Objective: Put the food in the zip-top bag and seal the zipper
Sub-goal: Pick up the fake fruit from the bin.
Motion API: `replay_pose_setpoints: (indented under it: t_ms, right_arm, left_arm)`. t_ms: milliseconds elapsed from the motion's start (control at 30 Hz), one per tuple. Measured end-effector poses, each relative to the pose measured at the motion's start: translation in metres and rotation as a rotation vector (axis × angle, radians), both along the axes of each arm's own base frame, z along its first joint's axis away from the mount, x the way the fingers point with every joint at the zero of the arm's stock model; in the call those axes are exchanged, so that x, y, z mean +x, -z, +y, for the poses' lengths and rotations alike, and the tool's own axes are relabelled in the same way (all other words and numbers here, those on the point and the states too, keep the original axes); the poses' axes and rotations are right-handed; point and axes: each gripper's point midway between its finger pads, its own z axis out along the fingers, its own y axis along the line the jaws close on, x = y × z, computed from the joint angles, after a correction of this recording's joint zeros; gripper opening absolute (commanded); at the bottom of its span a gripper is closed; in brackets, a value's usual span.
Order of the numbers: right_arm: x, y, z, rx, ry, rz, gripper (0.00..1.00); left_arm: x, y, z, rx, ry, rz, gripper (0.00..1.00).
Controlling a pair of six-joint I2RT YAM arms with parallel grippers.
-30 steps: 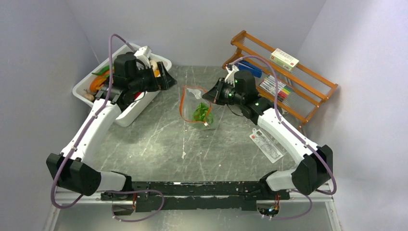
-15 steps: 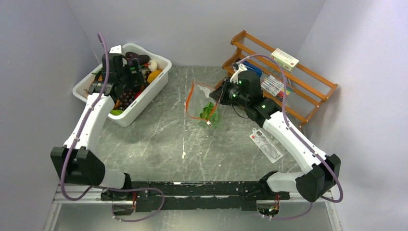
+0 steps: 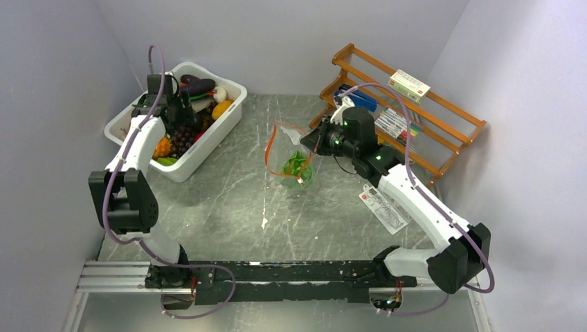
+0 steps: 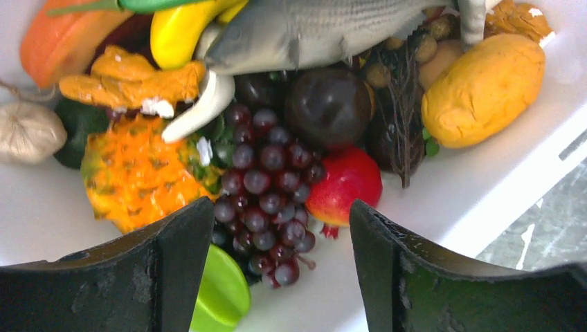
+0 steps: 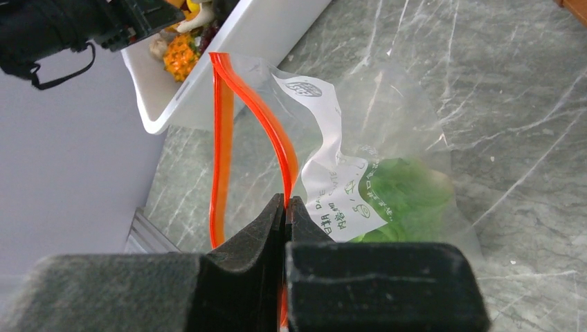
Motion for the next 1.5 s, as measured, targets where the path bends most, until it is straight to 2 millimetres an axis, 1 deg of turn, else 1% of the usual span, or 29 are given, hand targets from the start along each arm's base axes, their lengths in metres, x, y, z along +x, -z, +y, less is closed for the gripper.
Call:
replay_pose_setpoints:
  t_ms: [200, 333, 433, 533, 733, 900, 1067, 1267, 1333, 1500]
  right_arm:
    - [-0.001, 0.0, 0.001, 0.009, -0.007, -0.009, 0.0]
    - [-0.001, 0.0, 0.001, 0.008, -0.007, -0.01, 0.0]
    - [-0.001, 0.0, 0.001, 0.008, -0.007, -0.01, 0.0]
    - [-0.001, 0.0, 0.001, 0.007, -0.005, -0.01, 0.0]
    - [-0.001, -0.001, 0.002, 0.006, -0.009, -0.014, 0.0]
    - [-0.001, -0.002, 0.002, 0.006, -0.01, -0.015, 0.0]
    - [-0.002, -0.002, 0.004, 0.007, -0.015, -0.015, 0.0]
    - [-0.004, -0.002, 0.006, 0.006, -0.019, -0.016, 0.0]
    - [-0.004, -0.003, 0.006, 0.007, -0.019, -0.018, 0.0]
    - [-0.005, -0.003, 0.006, 0.007, -0.019, -0.019, 0.0]
  left_arm:
    - [0.03, 0.006, 0.008, 0.037, 0.038, 0.008, 0.67]
    - [0.054, 0.006, 0.002, 0.033, 0.109, -0.003, 0.75]
    - [0.07, 0.009, -0.002, 0.037, 0.157, -0.013, 0.76]
    - [0.072, 0.017, -0.006, 0.031, 0.189, -0.001, 0.72]
    - [0.077, 0.038, -0.01, 0.011, 0.206, 0.035, 0.68]
    - [0.078, 0.054, -0.01, 0.0, 0.2, 0.065, 0.73]
    - [0.079, 0.072, -0.011, -0.013, 0.196, 0.099, 0.73]
    - [0.081, 0.089, -0.015, -0.032, 0.201, 0.125, 0.63]
    - [0.082, 0.089, -0.016, -0.037, 0.206, 0.121, 0.58]
    - [0.082, 0.088, -0.017, -0.041, 0.211, 0.119, 0.54]
